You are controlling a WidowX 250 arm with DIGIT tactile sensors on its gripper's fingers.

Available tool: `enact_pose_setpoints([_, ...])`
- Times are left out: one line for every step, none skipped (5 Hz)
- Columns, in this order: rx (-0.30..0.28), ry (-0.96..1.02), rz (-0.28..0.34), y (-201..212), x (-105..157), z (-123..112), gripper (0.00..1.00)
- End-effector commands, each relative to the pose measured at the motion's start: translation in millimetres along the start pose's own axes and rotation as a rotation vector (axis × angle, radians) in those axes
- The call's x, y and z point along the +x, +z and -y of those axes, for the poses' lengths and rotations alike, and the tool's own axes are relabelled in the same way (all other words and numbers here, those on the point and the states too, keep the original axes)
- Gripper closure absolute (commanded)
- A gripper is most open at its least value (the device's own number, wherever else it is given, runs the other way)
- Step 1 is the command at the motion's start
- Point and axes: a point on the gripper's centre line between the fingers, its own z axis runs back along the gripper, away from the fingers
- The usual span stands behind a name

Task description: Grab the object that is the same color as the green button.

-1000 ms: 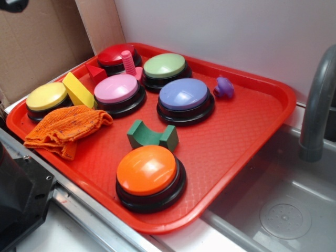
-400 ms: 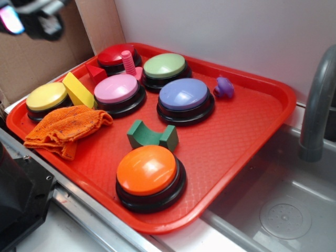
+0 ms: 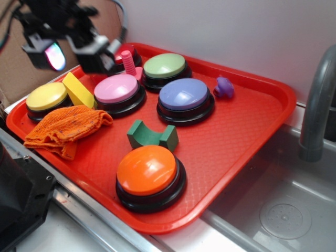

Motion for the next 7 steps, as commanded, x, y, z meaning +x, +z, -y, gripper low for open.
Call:
enact_pose_setpoints([-0.031,0.056,0.023,-46,19,5,0.0])
enact_pose_setpoints([-0.079,0.038,0.028,-69,24,7,0.0])
enact_pose_setpoints([-0.14,0.018,0.038,-82,29,8,0.0])
enact_pose_setpoints([-0.153,0.008,0.045,-94,35,8,0.0])
enact_pose_setpoints([-0.19,-0.006,0.037,-102,36,12,0.0])
enact_pose_setpoints([-0.203,-0.034,0.032,-105,34,18,0.0])
enact_pose_setpoints([-0.201,-0.045,0.03,-107,31,21,1.0])
